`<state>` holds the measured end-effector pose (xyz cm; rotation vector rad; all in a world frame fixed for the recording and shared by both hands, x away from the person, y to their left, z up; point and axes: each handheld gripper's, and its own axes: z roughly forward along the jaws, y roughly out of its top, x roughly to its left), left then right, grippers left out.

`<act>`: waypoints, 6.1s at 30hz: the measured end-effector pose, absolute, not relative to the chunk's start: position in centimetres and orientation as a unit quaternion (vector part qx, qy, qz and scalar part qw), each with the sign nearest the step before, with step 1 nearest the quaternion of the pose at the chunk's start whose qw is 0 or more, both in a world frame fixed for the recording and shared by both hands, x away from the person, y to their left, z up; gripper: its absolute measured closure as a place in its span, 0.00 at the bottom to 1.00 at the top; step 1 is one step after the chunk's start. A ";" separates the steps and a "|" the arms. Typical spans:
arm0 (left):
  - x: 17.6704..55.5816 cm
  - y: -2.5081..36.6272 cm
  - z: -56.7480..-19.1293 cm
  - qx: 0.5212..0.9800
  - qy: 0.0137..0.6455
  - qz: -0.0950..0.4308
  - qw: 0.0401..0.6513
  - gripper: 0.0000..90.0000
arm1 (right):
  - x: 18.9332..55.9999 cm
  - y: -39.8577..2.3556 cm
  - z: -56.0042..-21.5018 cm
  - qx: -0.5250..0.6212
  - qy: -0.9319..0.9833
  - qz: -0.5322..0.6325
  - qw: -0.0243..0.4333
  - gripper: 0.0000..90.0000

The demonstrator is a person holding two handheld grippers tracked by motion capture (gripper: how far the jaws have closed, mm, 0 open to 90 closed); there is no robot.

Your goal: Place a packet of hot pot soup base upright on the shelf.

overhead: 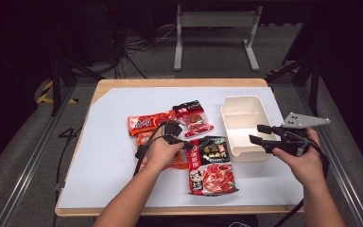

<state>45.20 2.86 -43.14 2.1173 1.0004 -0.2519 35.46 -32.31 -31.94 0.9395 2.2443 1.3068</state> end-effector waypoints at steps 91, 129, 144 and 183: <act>35.4 4.6 -30.4 0.716 0.252 0.145 0.634 0.98 | 37.2 -26.1 -29.0 0.297 0.784 0.534 0.105 0.56; 36.1 5.5 -30.7 0.715 0.254 0.137 0.637 0.84 | 37.7 -24.8 -27.4 0.208 0.822 0.517 0.118 0.92; 36.8 8.7 -31.3 0.757 0.261 0.128 0.585 0.43 | 38.2 -25.8 -26.4 0.208 0.818 0.523 0.124 0.92; 35.4 20.2 -34.9 0.744 0.385 0.192 0.511 0.22 | 44.5 -30.9 -22.6 0.205 0.786 0.548 0.200 0.92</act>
